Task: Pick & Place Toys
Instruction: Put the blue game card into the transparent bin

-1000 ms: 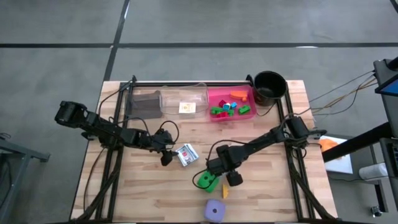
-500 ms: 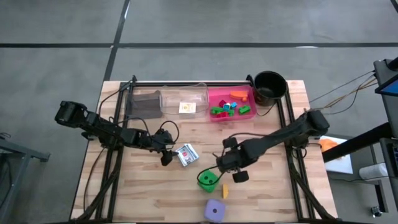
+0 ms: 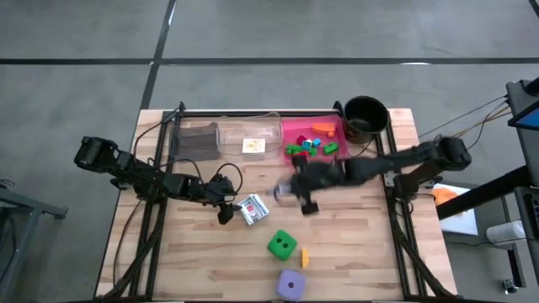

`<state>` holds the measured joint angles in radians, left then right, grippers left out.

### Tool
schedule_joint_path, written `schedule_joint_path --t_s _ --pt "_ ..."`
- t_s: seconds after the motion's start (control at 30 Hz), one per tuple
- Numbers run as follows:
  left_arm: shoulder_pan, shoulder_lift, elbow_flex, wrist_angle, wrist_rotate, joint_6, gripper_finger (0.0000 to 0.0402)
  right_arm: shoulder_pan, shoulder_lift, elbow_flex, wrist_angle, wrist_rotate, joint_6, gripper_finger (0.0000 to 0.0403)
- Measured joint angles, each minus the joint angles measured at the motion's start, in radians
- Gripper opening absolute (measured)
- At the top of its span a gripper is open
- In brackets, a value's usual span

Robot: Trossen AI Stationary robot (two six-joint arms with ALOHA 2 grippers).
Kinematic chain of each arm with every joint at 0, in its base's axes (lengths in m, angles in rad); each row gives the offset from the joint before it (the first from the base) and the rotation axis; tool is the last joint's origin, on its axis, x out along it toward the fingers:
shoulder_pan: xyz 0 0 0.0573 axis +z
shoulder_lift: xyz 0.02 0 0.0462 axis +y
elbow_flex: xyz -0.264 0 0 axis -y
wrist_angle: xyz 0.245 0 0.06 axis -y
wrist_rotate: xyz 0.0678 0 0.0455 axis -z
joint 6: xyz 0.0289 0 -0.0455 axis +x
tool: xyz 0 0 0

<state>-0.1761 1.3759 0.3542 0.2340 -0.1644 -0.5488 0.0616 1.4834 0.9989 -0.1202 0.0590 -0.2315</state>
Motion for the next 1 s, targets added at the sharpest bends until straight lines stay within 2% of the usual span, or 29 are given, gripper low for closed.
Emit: schedule_joint_path --t_s 0.2,0.3,0.4,0.5,0.77,1.0 --pt "0.0 0.0 0.0 0.0 0.0 0.0 0.03 -0.299 0.046 0.032 0.095 -0.191 -0.057 0.006" --pt "0.0 0.0 0.0 0.0 0.0 0.0 0.03 -0.443 0.109 0.068 0.151 -0.324 -0.025 0.006" --pt "0.0 0.0 0.0 0.0 0.0 0.0 0.03 -0.538 0.2 0.118 0.183 -0.431 0.012 0.006" --pt "0.0 0.0 0.0 0.0 0.0 0.0 0.03 -0.577 0.3 0.195 0.186 -0.501 0.025 0.006" --pt "0.0 0.0 0.0 0.0 0.0 0.0 0.03 -0.569 0.542 0.449 0.071 -0.558 0.025 0.0067" --pt "0.0 0.0 0.0 0.0 0.0 0.0 0.03 -0.569 0.652 0.618 -0.131 -0.581 0.026 0.0204"
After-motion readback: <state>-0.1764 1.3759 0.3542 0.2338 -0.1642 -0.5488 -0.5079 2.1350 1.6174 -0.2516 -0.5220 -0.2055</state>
